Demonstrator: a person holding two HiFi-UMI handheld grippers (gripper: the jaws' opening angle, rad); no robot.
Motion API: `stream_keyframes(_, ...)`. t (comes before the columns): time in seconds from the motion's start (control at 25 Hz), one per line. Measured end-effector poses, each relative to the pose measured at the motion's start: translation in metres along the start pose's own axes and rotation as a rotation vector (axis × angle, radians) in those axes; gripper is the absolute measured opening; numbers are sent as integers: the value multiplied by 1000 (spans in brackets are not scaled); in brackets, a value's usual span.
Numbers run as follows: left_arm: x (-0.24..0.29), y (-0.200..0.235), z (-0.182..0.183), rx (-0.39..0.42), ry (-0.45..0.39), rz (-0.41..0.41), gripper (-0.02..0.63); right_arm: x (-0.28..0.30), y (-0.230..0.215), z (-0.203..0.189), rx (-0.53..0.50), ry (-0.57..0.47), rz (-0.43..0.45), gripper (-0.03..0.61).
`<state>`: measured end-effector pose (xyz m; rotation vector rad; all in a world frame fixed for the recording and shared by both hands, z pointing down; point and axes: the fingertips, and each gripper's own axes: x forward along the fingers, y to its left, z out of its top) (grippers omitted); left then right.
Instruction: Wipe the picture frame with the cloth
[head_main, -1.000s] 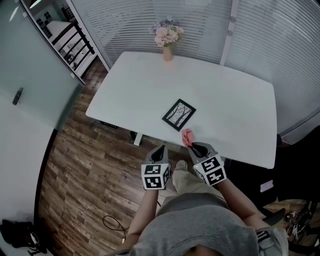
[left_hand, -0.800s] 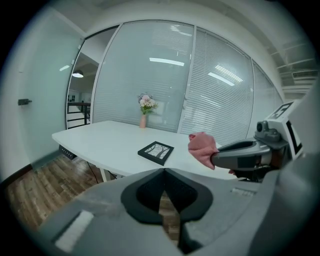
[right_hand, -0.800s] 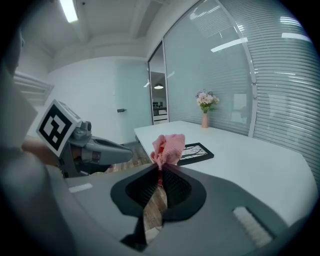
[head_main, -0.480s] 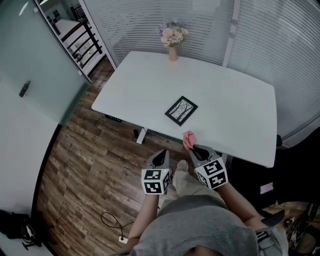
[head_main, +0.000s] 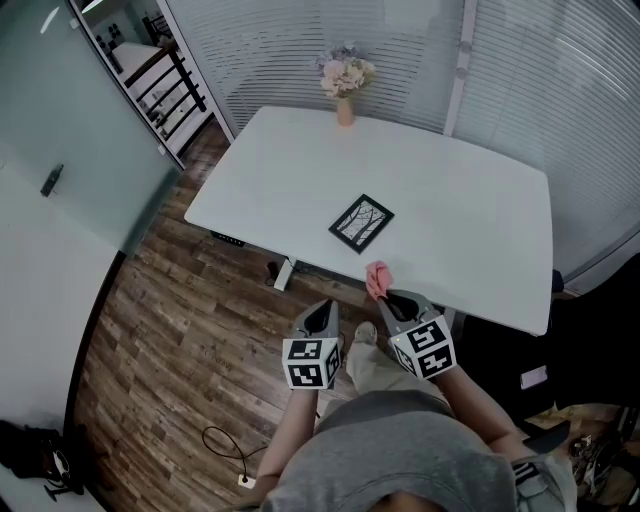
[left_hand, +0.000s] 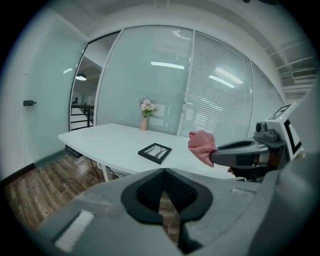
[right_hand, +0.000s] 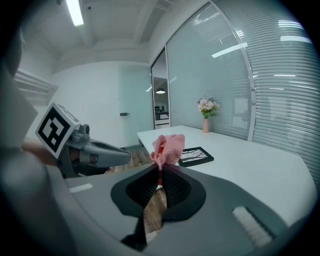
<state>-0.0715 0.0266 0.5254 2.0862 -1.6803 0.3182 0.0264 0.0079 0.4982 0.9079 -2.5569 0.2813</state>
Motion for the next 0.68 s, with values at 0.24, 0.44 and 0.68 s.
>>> stream_keyframes(0.24, -4, -2, 0, 2, -4, 0, 0, -3, 2, 1, 1, -13, -1, 25)
stream_keyframes(0.44, -6, 0, 2, -2, -5, 1, 1, -3, 6, 4, 2, -20, 10, 25)
stream_keyframes(0.68, -9, 2, 3, -10, -11, 2, 0, -4, 9, 10, -1, -39, 17, 25)
